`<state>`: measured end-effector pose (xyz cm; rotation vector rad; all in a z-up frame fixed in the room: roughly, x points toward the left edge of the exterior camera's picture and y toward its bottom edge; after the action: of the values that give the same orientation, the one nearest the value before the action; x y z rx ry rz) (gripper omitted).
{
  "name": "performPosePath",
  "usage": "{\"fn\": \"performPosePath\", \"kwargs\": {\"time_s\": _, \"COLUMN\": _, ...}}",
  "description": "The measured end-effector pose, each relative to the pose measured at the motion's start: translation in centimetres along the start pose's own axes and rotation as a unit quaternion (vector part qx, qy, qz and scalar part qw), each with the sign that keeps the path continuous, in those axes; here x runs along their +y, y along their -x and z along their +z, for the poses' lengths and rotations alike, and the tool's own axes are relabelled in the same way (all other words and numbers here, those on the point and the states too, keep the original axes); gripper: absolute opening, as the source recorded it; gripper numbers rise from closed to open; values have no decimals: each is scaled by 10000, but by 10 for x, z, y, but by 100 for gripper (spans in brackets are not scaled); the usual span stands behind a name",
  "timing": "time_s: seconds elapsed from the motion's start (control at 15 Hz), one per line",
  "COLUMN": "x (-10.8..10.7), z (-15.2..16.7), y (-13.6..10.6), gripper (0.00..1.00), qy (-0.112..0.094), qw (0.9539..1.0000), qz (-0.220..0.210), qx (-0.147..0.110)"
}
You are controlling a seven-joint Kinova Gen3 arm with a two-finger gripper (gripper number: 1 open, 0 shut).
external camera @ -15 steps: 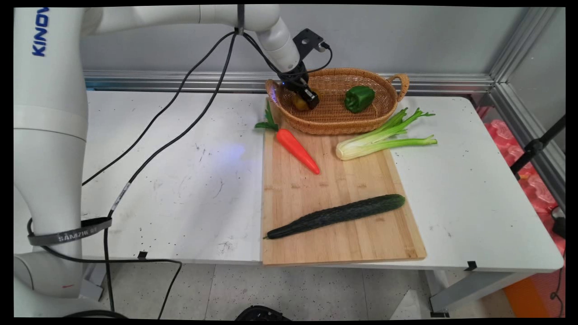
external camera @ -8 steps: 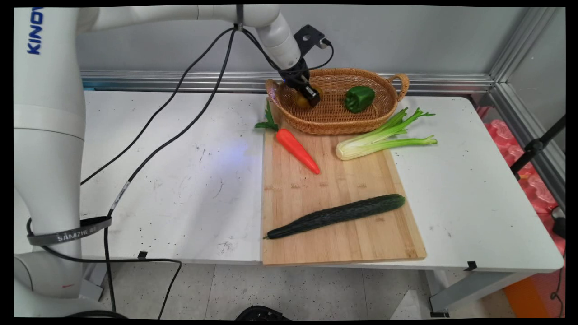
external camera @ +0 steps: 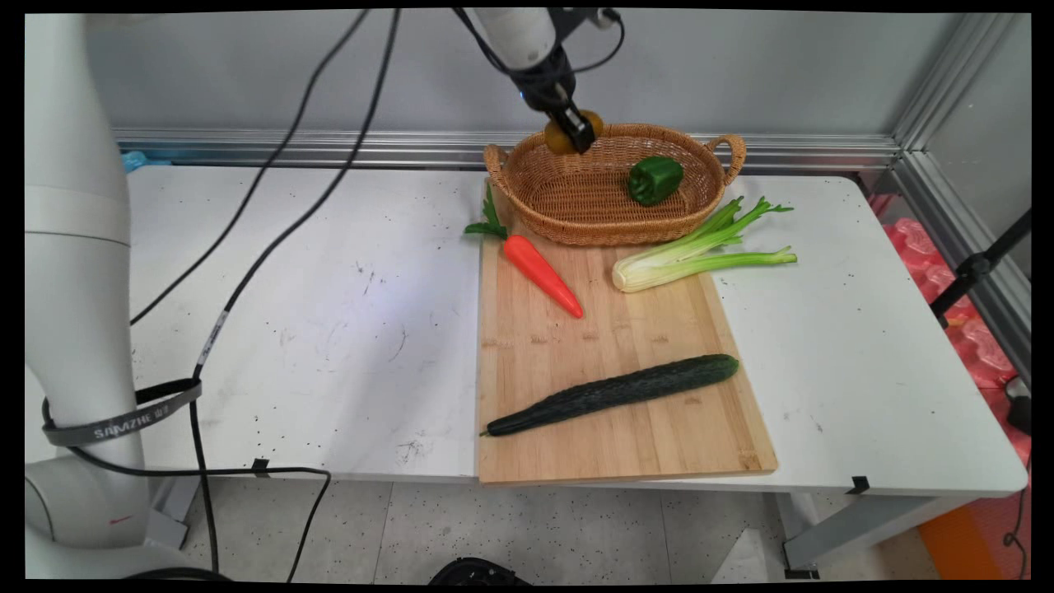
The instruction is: Place the picked object on the cutting board
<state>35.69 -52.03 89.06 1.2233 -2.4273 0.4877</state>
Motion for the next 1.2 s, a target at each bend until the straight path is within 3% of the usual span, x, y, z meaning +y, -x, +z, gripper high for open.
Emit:
{"fn": "performPosePath", "kwargs": {"time_s": 0.4, "x": 17, "z": -70, "y": 0, "gripper": 0, "qy": 233, "qw": 9989, "qz": 405, "qx": -46}}
{"fn": "performPosePath", "kwargs": {"time_s": 0.6, "x": 32, "z": -99, "y": 9, "gripper": 0, "qy": 405, "qw": 9985, "qz": 370, "qx": -72}}
{"fn": "performPosePath", "kwargs": {"time_s": 0.87, "x": 56, "z": -113, "y": 18, "gripper": 0, "qy": 519, "qw": 9984, "qz": 194, "qx": -98}}
{"fn": "performPosePath", "kwargs": {"time_s": 1.2, "x": 101, "z": -114, "y": 25, "gripper": 0, "qy": 652, "qw": 9978, "qz": -70, "qx": -125}}
